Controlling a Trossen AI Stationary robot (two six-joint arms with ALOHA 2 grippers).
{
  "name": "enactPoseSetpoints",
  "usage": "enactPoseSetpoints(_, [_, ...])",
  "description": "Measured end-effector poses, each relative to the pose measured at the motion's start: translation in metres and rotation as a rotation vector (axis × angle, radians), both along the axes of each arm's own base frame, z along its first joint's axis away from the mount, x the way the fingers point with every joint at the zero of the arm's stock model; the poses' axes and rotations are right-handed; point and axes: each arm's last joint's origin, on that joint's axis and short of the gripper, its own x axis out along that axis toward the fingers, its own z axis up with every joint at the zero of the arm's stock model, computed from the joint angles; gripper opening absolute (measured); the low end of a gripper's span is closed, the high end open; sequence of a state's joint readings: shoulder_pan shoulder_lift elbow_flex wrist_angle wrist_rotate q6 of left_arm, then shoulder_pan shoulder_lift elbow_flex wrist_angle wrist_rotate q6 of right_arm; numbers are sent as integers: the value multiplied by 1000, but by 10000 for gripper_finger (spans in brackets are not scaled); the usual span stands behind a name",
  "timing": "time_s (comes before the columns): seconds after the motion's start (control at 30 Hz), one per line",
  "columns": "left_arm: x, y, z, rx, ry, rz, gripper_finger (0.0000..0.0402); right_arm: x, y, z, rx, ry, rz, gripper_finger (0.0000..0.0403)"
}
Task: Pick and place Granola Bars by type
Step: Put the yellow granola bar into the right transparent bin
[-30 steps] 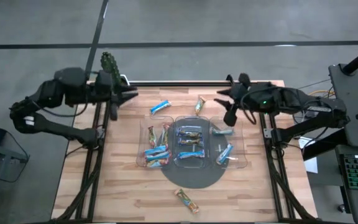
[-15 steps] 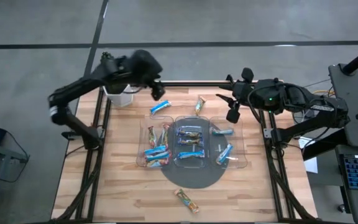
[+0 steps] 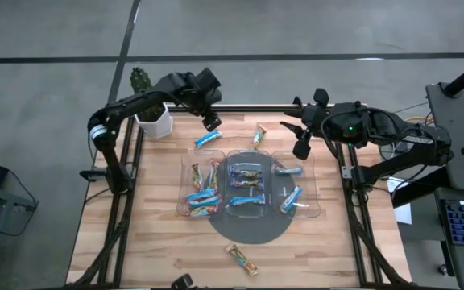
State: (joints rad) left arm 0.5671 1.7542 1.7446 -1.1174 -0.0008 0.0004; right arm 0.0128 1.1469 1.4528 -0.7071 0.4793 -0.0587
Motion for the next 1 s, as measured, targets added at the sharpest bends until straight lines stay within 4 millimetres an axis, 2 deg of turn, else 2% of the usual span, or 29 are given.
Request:
enactPoseSetpoints(0.2, [-1, 4, -37, -104, 52, -6, 213, 0, 0, 0, 0, -1, 0, 113])
enactPoseSetpoints(0.6, [-1, 6, -109, -142, 68, -12, 213, 0, 0, 0, 6, -4, -2, 111])
enactPoseSetpoints(0.8, [-7, 3, -133, -152, 84, -9, 213, 0, 0, 0, 5, -4, -2, 104])
enactPoseSetpoints(1.0, [-14, 4, -149, -159, 80, 7, 213, 0, 0, 0, 5, -3, -2, 97])
